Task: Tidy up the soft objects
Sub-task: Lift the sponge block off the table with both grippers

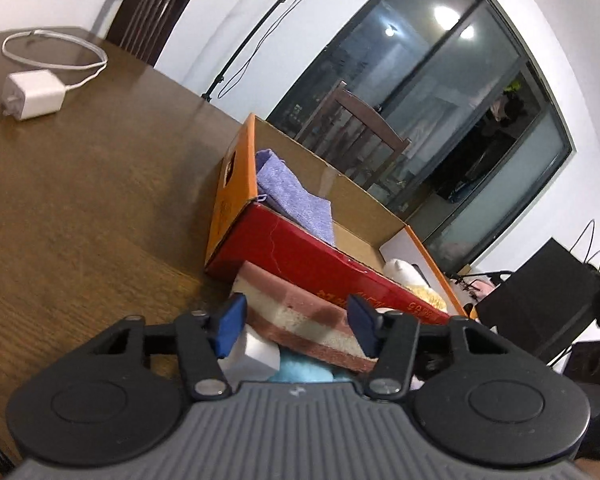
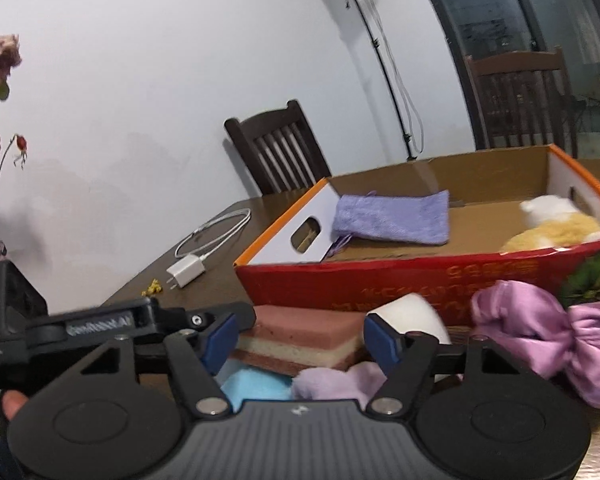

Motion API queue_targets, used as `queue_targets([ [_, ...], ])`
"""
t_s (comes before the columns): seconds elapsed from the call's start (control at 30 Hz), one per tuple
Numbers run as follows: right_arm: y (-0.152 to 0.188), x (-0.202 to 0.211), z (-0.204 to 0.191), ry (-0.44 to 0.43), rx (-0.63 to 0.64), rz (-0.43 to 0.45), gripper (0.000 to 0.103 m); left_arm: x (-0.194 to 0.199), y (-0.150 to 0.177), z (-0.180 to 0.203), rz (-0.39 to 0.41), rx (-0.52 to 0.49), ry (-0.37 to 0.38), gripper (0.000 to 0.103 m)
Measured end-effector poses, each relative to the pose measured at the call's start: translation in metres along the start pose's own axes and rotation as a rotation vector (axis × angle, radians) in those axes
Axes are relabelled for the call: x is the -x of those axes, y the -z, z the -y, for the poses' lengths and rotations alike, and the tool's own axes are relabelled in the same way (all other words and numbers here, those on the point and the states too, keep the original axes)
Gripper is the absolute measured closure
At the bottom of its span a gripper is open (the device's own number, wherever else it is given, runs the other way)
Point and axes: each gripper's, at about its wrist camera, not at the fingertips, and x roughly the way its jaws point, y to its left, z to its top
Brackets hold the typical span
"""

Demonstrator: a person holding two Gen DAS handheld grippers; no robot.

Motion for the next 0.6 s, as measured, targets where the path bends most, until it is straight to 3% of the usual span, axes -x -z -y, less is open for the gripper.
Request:
queue_targets([
  [0.2,0.007,-0.011,0.006,0.016,-0.007,-0.047,0.04,0.0,0.003,0.0,-0.016,0.007,0.004,0.052],
  [0.43,0.007,-0.007,0.001,0.019,0.024,-0.024,0.046,0.003,0.002,-0.002,-0.002,0.023,0.03,0.054],
  [0.6,0.0,0.016,-0.018,0.044,0.113,0.054,0.051,0.026,-0.001,0.013,0.098,-0.069,0.104,0.055],
])
